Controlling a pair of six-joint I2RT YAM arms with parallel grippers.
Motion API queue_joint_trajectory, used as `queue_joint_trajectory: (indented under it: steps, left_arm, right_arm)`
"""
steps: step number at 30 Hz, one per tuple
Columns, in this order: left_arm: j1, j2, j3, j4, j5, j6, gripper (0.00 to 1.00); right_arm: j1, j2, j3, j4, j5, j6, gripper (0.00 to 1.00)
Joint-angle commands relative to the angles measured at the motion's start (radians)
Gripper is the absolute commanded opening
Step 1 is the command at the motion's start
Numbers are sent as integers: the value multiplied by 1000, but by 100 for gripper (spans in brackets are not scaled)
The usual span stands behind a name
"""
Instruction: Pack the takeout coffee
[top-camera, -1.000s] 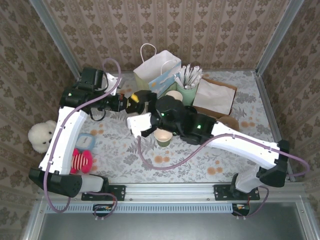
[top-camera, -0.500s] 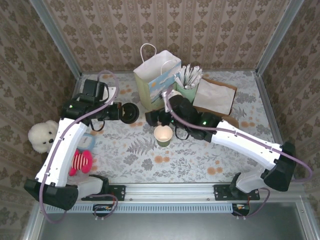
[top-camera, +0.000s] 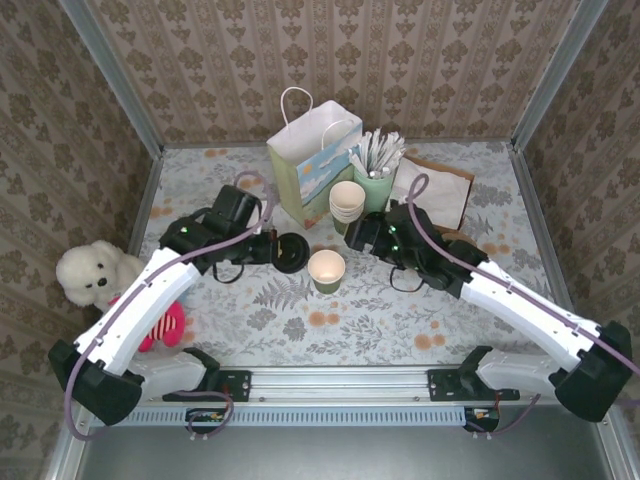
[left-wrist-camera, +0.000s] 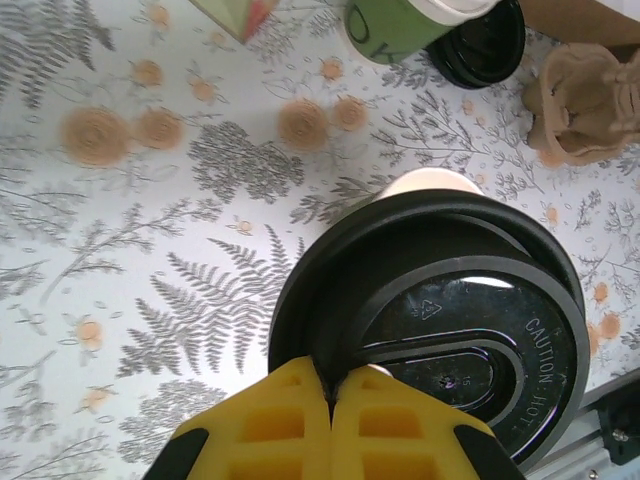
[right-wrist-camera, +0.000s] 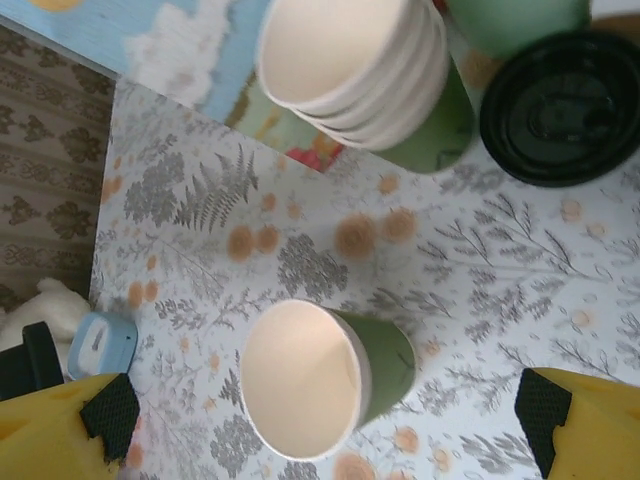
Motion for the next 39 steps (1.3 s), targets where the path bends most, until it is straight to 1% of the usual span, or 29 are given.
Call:
queue_joint_trajectory:
  steps: [1,2,5,7,9,12,19,24,30,39]
  left_arm:
    - [-44,35,-19,116,-19,-106,0]
    - [-55,51,-22,141,-17,-107,0]
    - [-86,115,-13,176,9,-116,0]
    - [-108,173,14,148,-8,-107,0]
    - [-124,230,58,93,-42,-91,0]
    - [-140,278,96,58,-78,-86,0]
    - [-167,323,115,50,-88,-90,0]
    - [-175,357,123,37,-96,-88,0]
    - [-176,378,132,36,-96,-81,0]
    - [-185,398,145,21,-102,-63,0]
  right_arm:
    - [-59,-25,-96,60,-216,36,100]
    - [-68,-30,-118,74,-223,43,100]
    - [-84,-42,-147,57,-194,58,100]
    - [-95,-53,-171,69,-202,58,100]
    - [-110,-65,-208,106,-237,58,100]
    - [-127,-83,-263,175,-288,69,100]
    - [-132,-110,-337,284,-327,52,98]
    - [-133,-58,-338,342,-426,33,96]
    - [-132,6,-324,353,-475,28,93]
    - [-132,43,-322,345,-488,21,92]
